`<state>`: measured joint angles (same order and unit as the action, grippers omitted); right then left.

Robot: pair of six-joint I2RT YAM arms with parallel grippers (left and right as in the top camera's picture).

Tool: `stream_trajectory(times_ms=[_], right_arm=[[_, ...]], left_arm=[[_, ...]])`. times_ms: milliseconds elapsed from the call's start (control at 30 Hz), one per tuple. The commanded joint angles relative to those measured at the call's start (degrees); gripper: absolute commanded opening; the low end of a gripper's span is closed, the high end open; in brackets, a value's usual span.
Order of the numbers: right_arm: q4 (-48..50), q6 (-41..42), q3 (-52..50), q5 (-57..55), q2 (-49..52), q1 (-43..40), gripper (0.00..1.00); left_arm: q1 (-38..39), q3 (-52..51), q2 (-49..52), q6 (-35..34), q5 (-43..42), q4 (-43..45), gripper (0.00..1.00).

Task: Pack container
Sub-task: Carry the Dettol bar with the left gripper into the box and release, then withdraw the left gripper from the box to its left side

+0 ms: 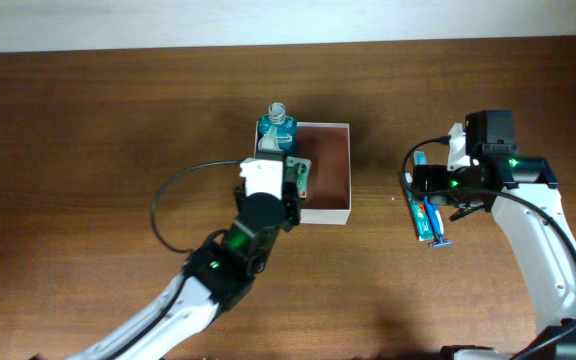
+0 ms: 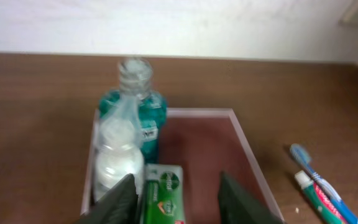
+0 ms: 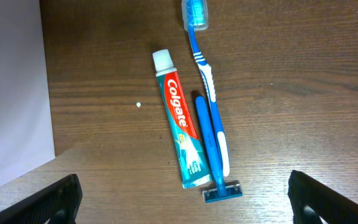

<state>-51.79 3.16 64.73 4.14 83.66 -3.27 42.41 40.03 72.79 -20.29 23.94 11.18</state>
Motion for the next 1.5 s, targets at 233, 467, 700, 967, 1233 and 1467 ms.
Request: stream_trajectory(times_ms=[233,467,700,967,1233,1467], right_arm=[[0.2,0.0,0.8,-0.3,0.2,0.2,0.99],[0.2,0.0,0.8,-0.3,0.2,0.2,0.98],[0.2,0.0,0.8,-0.3,0.2,0.2,0.98],[0.2,0.0,0.8,-0.3,0.2,0.2,0.98],[0.2,0.0,0.8,-0.3,0.2,0.2,0.98],[0.2,0.0,0.8,-0.3,0.2,0.2,0.98]], left_arm=[[-0.2,0.6,-7.3,-3.3,7.1,-24.2,0.01],[-5.7,0.6,-2.0,-6.7,10.4,-26.3,0.01],[-13.3,0.6,1.2,-6.7,0.7,-25.3,0.01],[-18.1,0.6,2.9,-6.6,-19.6,-22.3,0.01],[-18.1,0.6,3.0,-6.6,-21.4,-22.3,0.01],[-18.1,0.6,7.1,-6.7,-21.4,-21.9,0.00]])
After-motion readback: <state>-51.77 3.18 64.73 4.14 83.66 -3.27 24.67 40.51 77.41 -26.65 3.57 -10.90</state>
